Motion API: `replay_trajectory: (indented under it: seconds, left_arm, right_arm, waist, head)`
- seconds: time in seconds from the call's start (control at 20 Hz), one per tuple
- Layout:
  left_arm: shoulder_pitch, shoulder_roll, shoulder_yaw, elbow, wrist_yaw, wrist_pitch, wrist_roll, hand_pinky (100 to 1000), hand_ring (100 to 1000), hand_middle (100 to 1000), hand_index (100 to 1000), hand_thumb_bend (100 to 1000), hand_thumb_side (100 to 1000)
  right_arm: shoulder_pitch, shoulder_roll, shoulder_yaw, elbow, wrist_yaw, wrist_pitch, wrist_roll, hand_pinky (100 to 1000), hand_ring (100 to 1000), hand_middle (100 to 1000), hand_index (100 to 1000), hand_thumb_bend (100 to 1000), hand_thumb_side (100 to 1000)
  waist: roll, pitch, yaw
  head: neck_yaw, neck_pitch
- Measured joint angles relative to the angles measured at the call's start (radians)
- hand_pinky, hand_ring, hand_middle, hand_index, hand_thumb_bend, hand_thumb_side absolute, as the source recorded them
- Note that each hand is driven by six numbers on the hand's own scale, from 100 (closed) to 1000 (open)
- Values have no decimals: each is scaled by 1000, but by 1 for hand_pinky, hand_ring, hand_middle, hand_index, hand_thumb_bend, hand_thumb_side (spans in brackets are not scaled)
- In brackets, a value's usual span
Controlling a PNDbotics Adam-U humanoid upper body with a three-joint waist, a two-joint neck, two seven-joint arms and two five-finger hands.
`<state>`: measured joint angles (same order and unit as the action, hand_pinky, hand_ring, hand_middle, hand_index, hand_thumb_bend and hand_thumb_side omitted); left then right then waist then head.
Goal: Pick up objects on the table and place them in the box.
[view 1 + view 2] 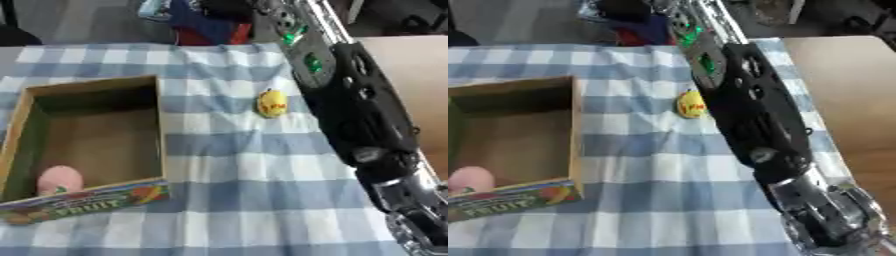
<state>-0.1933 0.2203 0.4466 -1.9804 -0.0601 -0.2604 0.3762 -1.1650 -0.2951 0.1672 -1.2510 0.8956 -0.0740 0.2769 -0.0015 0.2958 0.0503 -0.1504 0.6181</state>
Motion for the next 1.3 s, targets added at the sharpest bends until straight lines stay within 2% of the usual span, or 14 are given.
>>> replay_trajectory:
  seconds: [0.3,0.6,1.05,1.3]
  left_arm:
    - [1,1,1,0,-3,-1,4,358,591,535,787,427,564]
    - [1,1,6,0,-6,1,8,358,591,535,786,427,563]
    - [1,2,6,0,-9,1,10,358,592,536,786,427,564]
    - [2,6,6,0,-11,1,11,358,593,536,785,428,565]
  right_arm:
    - [37,-105,17,3,-87,-6,29,666,831,825,980,100,961]
    - [83,-186,43,-1,-172,-35,88,674,831,813,963,100,981]
    - [149,-252,73,-50,-291,-50,191,677,840,795,970,100,955]
    - [177,-271,74,-53,-313,-42,227,679,846,795,985,100,941]
  waist:
    - [-1,0,-7]
    - [-3,0,-11]
    - [-1,0,-13]
    - [0,1,-13]
  head:
    - [8,6]
    - [16,6]
    - [17,6]
    - [17,5]
